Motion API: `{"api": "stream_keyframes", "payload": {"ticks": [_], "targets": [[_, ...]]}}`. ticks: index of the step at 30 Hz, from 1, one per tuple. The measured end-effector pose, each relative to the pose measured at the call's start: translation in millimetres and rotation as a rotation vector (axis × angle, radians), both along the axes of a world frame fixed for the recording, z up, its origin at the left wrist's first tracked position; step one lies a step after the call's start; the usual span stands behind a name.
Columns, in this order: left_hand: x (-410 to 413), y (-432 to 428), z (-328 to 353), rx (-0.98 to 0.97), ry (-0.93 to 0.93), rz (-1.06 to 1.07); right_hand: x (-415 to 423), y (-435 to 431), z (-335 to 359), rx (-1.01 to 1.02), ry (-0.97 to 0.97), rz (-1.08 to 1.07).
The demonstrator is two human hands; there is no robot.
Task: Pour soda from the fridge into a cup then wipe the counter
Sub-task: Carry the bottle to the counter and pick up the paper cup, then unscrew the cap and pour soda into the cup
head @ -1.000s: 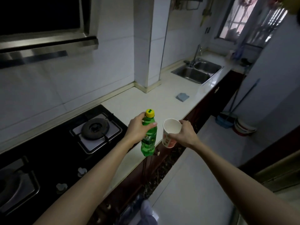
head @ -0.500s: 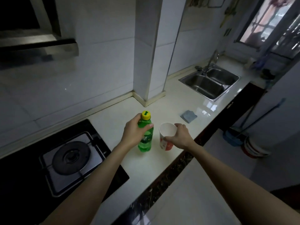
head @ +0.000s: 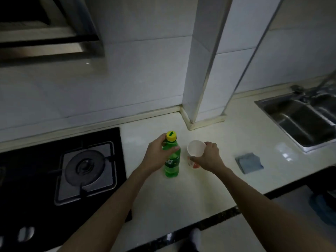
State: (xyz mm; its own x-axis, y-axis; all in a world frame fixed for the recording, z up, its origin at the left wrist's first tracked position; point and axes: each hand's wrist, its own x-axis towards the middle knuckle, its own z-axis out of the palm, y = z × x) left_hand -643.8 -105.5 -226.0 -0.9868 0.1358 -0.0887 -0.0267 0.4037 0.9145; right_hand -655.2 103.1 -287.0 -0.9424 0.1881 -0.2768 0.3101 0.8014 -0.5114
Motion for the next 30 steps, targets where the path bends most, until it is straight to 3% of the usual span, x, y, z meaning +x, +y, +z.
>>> {"api": "stream_keyframes", "payload": {"ticks": [6,13,16,20,26,30], "targets": [[-1.2,21.6,-9.7,-0.034,-0.021,0.178,-13.6,23.3,-25.1,-0.040,-0.018,0.125],[16.2,35.2,-8.0,-0.033,-0.014,0.242,-14.9,37.2,-21.0,-0.060,-0.083,0.217],[25.8,36.4,-4.5,-0.031,-0.001,0.234,-20.3,33.2,13.7,0.034,0.083,0.285],[40.3,42.8,5.0,-0.042,0.001,0.190,-9.3,5.1,82.8,-0.043,0.245,0.385],[68.9,43.6,21.2,-0.011,0.033,0.178,28.3,-37.5,129.5,0.388,0.499,0.639],[87.7,41.4,28.9,-0.047,0.037,0.226,50.7,-46.3,138.1,0.502,0.576,0.686]]}}
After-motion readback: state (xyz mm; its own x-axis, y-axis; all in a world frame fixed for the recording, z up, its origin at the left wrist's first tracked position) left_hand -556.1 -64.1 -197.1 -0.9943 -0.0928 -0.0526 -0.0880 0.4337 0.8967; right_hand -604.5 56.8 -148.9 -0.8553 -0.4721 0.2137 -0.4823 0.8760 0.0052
